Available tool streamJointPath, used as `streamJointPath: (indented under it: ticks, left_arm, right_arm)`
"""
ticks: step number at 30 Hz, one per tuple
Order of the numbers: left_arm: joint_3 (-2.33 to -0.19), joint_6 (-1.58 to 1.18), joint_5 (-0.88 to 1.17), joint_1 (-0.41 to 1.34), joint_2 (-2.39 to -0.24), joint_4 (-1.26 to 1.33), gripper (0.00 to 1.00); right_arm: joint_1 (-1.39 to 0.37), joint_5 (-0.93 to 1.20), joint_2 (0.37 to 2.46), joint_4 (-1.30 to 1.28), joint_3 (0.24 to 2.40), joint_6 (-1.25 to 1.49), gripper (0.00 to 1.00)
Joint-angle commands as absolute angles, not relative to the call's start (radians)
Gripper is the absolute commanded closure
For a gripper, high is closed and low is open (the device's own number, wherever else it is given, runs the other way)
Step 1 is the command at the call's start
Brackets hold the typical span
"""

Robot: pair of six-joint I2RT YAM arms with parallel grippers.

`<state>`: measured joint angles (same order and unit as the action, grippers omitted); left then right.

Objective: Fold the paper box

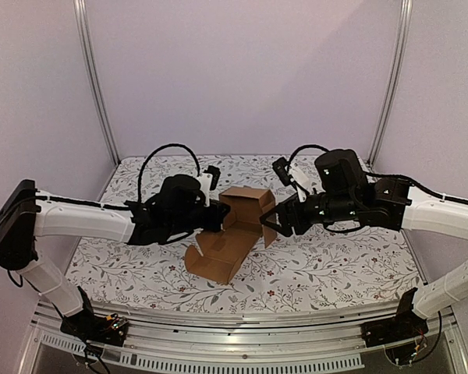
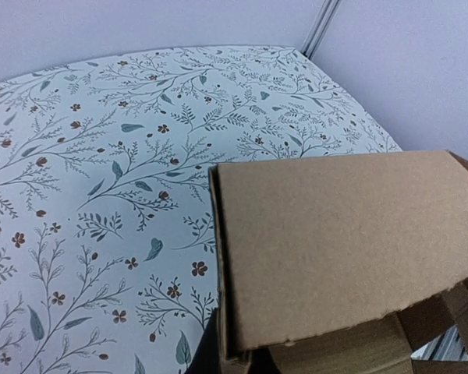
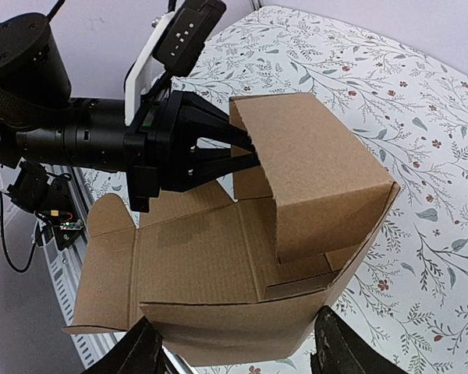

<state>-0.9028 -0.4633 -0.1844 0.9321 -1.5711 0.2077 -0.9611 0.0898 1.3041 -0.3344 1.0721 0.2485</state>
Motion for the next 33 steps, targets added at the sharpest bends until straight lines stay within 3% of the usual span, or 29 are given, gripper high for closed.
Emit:
streamJointPath:
  ticks: [1,17,33]
  left_arm:
    - [-0.936,-0.447,-0.161,0.985,-1.526,0.208,1.0]
    - [-0.964,-0.469,-0.135,1.06,-1.501,0.189,1.0]
    - [-1.022,-0.497,-0.231,1.118,-1.549,0.144,1.0]
  right_arm:
    - [-0.959,-0.049,1.322,-0.357,1.066,0.255,0.38]
    - [-0.968,-0.235,1.307,-0.317,1.056,0.288,0.46]
    - [-1.006,-0.27,1.303,-0.229,1.038,0.315,0.49]
